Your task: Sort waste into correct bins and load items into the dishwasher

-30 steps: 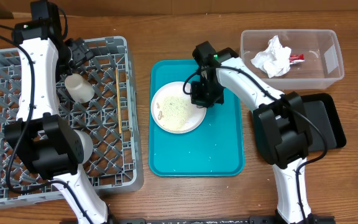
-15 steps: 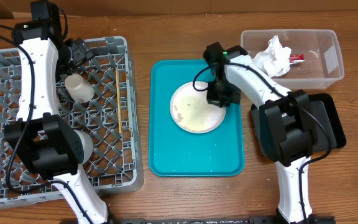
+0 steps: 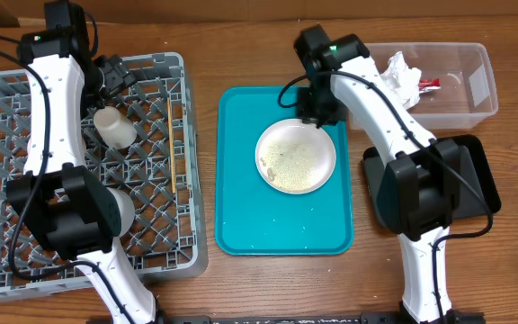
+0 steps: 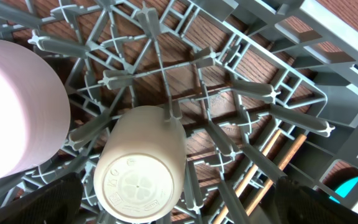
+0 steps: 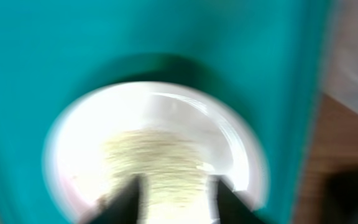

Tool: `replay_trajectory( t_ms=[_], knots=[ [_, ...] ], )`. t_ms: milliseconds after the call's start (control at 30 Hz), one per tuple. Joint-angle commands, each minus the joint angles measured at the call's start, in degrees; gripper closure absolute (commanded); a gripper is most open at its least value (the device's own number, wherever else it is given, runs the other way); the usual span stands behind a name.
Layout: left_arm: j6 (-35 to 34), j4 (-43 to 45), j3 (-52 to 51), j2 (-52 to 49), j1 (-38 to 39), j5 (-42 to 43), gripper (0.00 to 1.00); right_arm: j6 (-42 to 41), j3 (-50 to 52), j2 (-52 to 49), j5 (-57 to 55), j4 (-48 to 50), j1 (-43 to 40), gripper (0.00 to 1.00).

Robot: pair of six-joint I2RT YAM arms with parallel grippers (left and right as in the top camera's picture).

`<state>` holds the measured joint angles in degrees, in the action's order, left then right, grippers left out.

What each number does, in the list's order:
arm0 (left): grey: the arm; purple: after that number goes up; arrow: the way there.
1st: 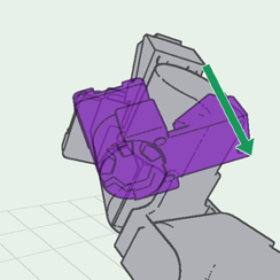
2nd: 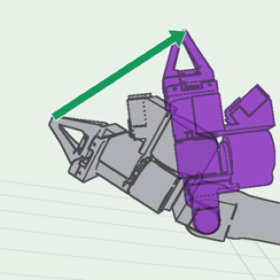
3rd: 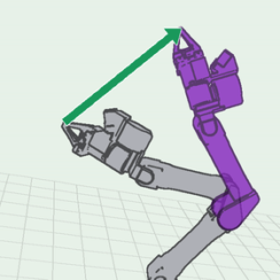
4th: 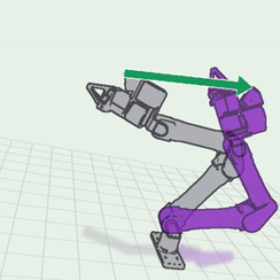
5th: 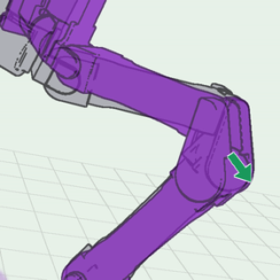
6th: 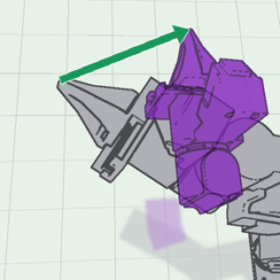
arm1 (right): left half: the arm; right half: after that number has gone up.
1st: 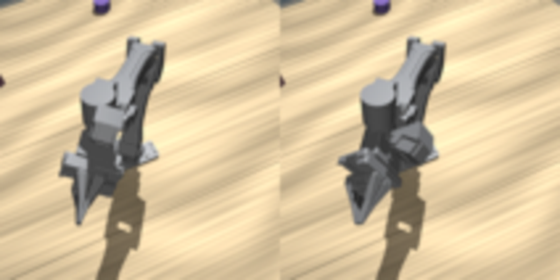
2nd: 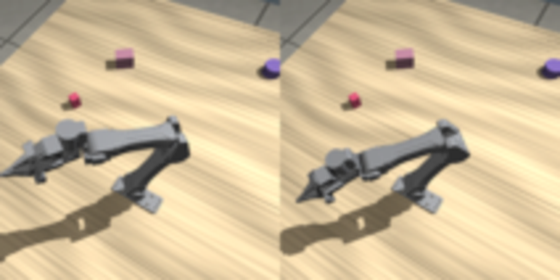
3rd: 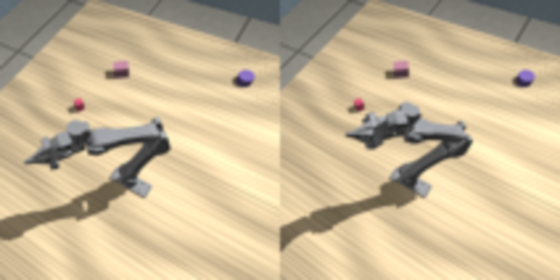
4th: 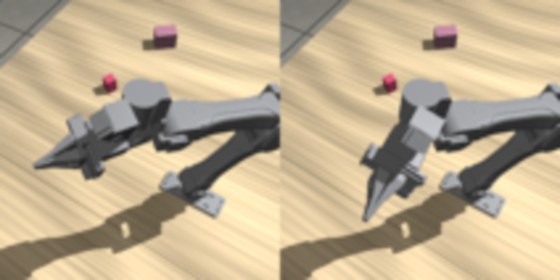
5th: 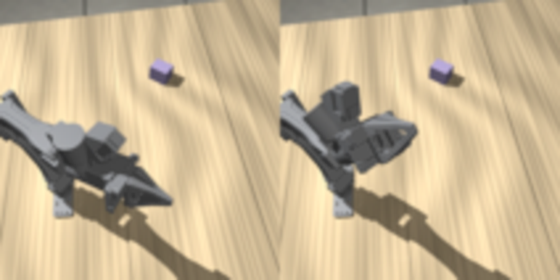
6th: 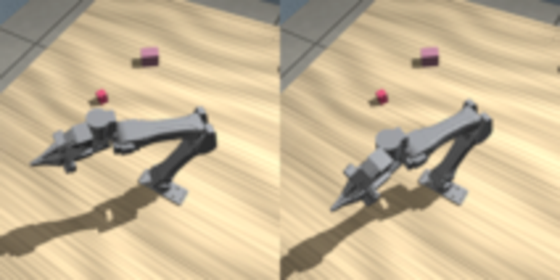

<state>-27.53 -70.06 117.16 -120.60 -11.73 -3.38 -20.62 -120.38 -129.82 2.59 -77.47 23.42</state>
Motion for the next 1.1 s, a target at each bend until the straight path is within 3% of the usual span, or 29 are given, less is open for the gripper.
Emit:
replay_trajectory(
  t_ms=[0,33,267,533,1000,1067],
  knots=[
    [-1.0,0.1,1.3,0.1,0.2,0.4,0.00,7.6,-1.6,0.2,11.1,1.9,3.1,0.16],
    [-1.0,0.1,1.3,0.1,0.2,0.4,0.00,7.6,-1.4,0.0,11.1,3.0,3.9,0.10],
    [-1.0,0.1,1.3,0.1,0.2,0.4,0.00,6.3,1.2,-0.2,8.7,11.3,10.9,0.09],
    [-1.0,0.1,1.3,0.1,0.1,0.4,0.00,2.4,7.5,-0.3,-13.4,14.0,19.6,0.30],
    [-1.0,0.1,1.3,0.1,0.1,0.4,0.00,-0.4,15.1,-0.6,-16.6,15.7,23.4,0.39],
    [-1.0,0.1,1.3,0.1,0.1,0.4,0.00,-0.5,15.1,-0.8,-15.9,15.5,23.5,0.46]
  ],
)
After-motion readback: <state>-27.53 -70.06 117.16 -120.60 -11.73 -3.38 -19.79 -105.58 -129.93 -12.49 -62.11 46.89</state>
